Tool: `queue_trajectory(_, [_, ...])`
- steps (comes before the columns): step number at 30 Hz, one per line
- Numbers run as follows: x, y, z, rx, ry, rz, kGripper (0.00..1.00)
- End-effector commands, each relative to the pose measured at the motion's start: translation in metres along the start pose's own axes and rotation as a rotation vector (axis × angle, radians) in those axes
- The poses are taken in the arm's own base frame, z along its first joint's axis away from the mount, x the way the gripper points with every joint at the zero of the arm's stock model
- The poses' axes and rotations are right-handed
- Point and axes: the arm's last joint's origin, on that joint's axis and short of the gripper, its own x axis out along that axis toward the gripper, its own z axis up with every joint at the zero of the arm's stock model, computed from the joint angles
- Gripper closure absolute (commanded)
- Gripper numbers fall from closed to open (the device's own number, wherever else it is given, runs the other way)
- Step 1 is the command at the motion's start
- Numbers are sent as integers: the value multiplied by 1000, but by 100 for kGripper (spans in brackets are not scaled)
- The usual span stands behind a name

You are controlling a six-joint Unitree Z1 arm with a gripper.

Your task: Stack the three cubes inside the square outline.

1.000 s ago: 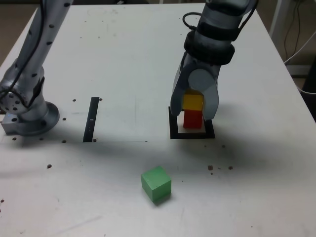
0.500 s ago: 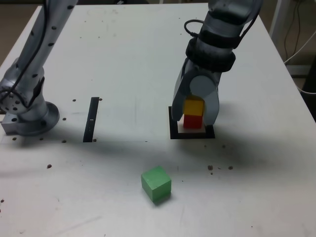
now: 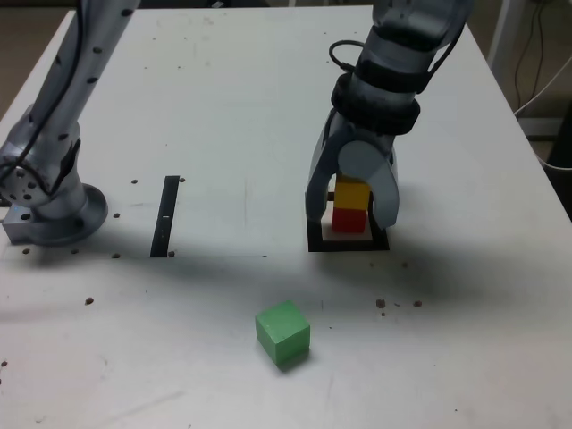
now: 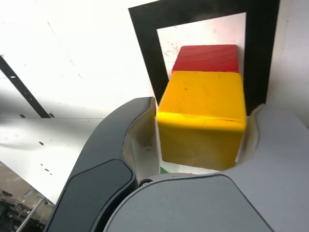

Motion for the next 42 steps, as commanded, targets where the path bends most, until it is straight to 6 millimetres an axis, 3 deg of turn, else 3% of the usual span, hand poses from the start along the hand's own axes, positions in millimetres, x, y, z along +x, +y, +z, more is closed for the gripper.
queue_trajectory(1, [-10,-1,-7,-2,-31,14,1])
queue_trajectory(13, [-45,-6,-36,-2,-112,78,1])
queue_trajectory(27, [-44,-13,-48,-2,-104,85,1])
queue_trajectory(34, [-43,-50,-58,52,-103,98,1])
queue_trajectory(42, [-29,-112,-63,126,-79,108,1])
